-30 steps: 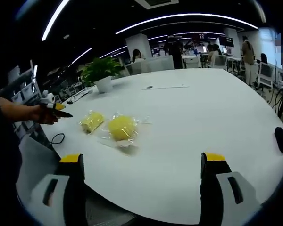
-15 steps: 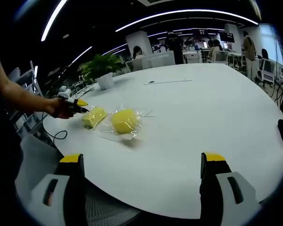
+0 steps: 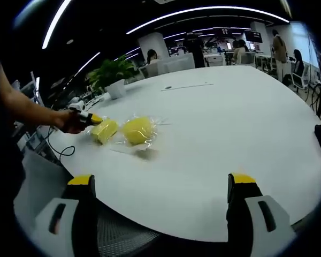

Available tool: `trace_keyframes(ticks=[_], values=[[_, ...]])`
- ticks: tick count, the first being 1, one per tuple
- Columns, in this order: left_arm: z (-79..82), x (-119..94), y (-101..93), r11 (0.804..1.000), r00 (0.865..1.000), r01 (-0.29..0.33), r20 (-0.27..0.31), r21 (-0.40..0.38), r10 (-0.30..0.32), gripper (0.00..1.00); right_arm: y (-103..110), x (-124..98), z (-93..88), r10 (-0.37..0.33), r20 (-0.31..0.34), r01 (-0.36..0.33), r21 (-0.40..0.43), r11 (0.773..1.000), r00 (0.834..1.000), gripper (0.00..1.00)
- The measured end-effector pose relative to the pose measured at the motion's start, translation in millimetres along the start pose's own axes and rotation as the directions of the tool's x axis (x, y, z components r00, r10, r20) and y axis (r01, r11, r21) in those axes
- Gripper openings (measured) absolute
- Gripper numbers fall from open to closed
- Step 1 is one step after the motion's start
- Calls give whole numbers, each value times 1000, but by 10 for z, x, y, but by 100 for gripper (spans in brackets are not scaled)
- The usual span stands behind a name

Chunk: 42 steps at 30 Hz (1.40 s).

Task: Compare the silicone blocks by pressing each to a similar depth, holding the contact briefly, and releasing to observe deformation and rebound differences across the visible hardness samples.

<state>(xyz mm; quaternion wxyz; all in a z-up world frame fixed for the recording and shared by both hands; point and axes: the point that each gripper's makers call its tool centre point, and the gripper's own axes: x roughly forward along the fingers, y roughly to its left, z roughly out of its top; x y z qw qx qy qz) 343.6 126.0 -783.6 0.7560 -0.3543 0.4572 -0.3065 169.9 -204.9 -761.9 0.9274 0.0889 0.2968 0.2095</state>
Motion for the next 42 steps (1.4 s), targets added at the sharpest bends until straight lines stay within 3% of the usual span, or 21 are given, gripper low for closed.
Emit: trace_keyframes(ticks=[1,2,6,14,17,20,24,28,29,30,33,36,42], values=[[-9,-6,-37,999,1000,20,-7,47,-20,0,-1,5,4,-1,0,1,0,1000,1000,96],[-2,0,1,995,1000,1,-7,100,0,0,1,8,11,0,1,0,3,1000,1000,96],[-53,3,-25,995,999,17,-34,103,-14,0,-1,33,35,2,5,-2,4,1000,1000,96],[-43,-93,-134,994,999,21,-31,106,-17,0,34,70,72,12,8,-12,2,1000,1000,96],[34,-162,-274,988,1000,15,21,152,-19,0,54,94,101,18,15,-18,5,1000,1000,96],[72,-243,-355,956,998,-41,65,291,24,0,111,101,176,27,30,-27,0,1000,999,96],[87,-371,-497,937,993,-48,120,347,6,0,139,97,255,35,53,-35,-3,999,998,96],[93,-429,-529,931,993,-59,113,359,20,0,152,98,307,44,63,-43,-13,999,997,96],[94,-435,-542,924,994,-61,111,378,20,0,168,90,332,48,66,-47,-15,999,997,96],[89,-452,-576,900,994,-75,105,430,33,0,182,84,348,51,68,-50,-17,999,996,96],[97,-477,-687,877,994,-74,104,475,28,0,241,72,392,66,69,-63,-38,997,995,96],[114,-537,-793,882,993,-67,119,466,13,0,263,70,413,76,70,-73,-50,996,995,96],[223,-686,-993,851,986,-65,167,521,-27,0,341,38,525,99,91,-93,-64,994,991,96]])
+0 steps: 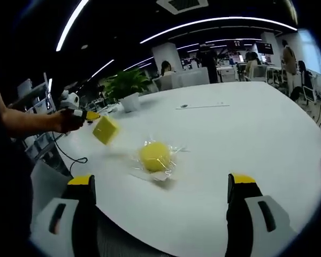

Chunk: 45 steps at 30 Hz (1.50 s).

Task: Compare the silicone blocks by pressing each to a similar depth, holding the contact briefly, and releasing to observe deformation and rebound differences across the visible hardness samples.

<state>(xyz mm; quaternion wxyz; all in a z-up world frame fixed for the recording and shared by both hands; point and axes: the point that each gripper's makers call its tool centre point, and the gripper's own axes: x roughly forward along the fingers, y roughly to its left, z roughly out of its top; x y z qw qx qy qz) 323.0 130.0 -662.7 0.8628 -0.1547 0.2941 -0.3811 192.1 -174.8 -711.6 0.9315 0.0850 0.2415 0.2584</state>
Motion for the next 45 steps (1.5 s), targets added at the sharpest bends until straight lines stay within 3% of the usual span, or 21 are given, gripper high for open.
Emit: trace_keyframes(ticks=[5,6,7,9,18,31,35,45], values=[[125,-73,-112,999,1000,20,17,39,-21,0,65,-9,140,27,53,-28,20,999,998,97],[150,-88,-121,999,1000,5,17,45,-6,0,146,-20,301,67,141,-71,21,997,988,97],[157,-100,-99,999,1000,-10,14,32,10,0,180,-33,373,89,178,-93,15,996,980,97],[183,-123,-114,999,1000,-1,18,36,0,0,188,-30,373,99,161,-106,34,994,982,97],[217,-212,-313,998,999,37,26,60,-38,0,212,84,488,125,124,-115,-85,990,984,97],[618,-363,-732,981,992,108,52,164,-118,0,477,248,1061,270,126,-244,-191,951,954,97],[651,-375,-823,974,990,124,46,190,-135,0,611,319,1141,330,105,-303,-209,930,938,97],[677,-427,-1117,948,967,239,41,212,-253,0,1130,472,1293,492,65,-466,-236,853,868,96]])
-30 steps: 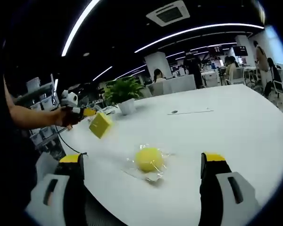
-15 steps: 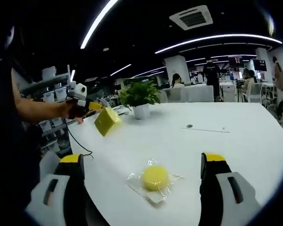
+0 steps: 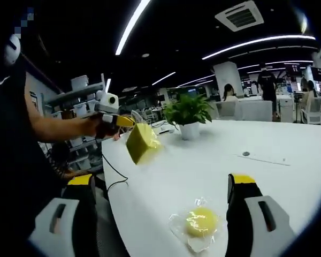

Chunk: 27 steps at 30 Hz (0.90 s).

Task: Compare the silicone blocks by pressing each to a similar depth, holding the contact briefly, and releasing to observe deformation and rebound differences across the visible hardness samples.

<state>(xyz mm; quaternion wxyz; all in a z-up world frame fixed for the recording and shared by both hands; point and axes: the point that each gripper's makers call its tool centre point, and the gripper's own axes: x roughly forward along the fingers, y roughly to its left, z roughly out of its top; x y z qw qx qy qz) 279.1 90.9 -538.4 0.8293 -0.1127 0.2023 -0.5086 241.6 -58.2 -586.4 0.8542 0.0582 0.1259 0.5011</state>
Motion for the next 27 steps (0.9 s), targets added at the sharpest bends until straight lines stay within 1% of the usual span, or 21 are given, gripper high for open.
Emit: trace_keyframes(ticks=[2,6,7,8,9,11,12,15,17,19,21,22,23,24,25,27], values=[[14,10,-38,1000,1000,23,-2,8,-23,0,51,65,46,23,7,-23,3,1000,1000,96],[41,40,-108,999,999,43,-11,18,-43,0,160,205,127,75,24,-75,4,997,997,96],[43,46,-125,999,999,47,-11,20,-47,0,184,227,142,87,30,-87,5,996,996,91],[48,51,-144,998,998,55,-10,20,-55,0,229,240,152,117,31,-117,2,993,993,84],[60,61,-197,997,997,71,-4,14,-71,0,267,271,159,139,35,-140,20,990,990,80],[82,76,-276,996,996,91,3,13,-91,0,260,339,163,131,45,-132,23,991,990,83],[105,87,-342,994,994,109,11,13,-110,0,265,364,156,136,45,-137,25,990,990,81],[152,106,-451,989,989,144,27,11,-144,0,304,435,165,168,71,-172,51,984,983,77],[201,117,-534,986,985,168,45,2,-168,0,364,489,199,194,93,-200,60,978,977,74],[234,131,-604,983,982,183,54,1,-183,0,452,529,271,234,134,-247,92,965,963,70],[246,147,-648,980,979,197,58,-1,-196,0,539,547,378,278,195,-309,150,939,941,64],[246,151,-655,980,978,198,62,0,-197,0,585,560,463,298,238,-343,177,922,924,63],[326,141,-698,975,970,220,114,-14,-217,0,528,579,457,265,239,-312,188,931,934,66],[321,125,-674,977,971,211,116,-28,-207,0,514,586,452,275,244,-318,157,935,930,61],[334,106,-655,975,968,218,132,-39,-212,0,481,597,438,267,243,-312,168,935,933,56],[320,98,-646,976,969,216,129,-43,-209,0,458,602,410,270,251,-318,178,931,930,49]])
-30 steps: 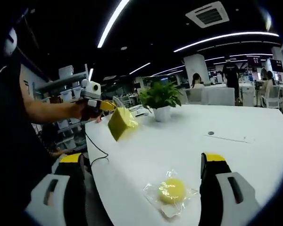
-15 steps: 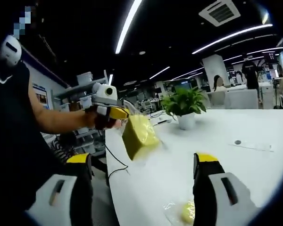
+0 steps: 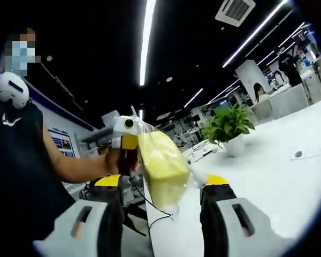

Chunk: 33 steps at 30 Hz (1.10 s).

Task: Compare the silicone blocks by pressing each to a similar depth, holding the contact briefly, and releasing to observe deformation and rebound differences across the visible hardness samples.

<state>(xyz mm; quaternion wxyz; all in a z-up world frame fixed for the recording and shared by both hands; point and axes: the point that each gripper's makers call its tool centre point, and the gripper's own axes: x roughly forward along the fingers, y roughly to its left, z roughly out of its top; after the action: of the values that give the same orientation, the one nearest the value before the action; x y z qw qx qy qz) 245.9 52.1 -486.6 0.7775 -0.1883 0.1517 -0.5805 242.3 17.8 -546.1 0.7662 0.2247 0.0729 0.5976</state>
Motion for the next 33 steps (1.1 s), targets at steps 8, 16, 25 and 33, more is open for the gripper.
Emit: trace_keyframes(ticks=[8,16,25,33], values=[[30,15,-117,1000,1000,29,-11,12,-29,0,66,64,41,32,32,-33,28,999,999,46],[-19,34,-146,999,999,46,-20,15,-46,0,138,83,-38,48,-11,-48,10,999,999,26],[-195,44,-112,991,992,26,-127,130,-9,1,154,11,-169,50,-108,-38,105,994,993,13],[-256,55,-58,994,991,-1,-133,107,15,2,145,-9,-223,39,-168,-20,114,993,985,9]])
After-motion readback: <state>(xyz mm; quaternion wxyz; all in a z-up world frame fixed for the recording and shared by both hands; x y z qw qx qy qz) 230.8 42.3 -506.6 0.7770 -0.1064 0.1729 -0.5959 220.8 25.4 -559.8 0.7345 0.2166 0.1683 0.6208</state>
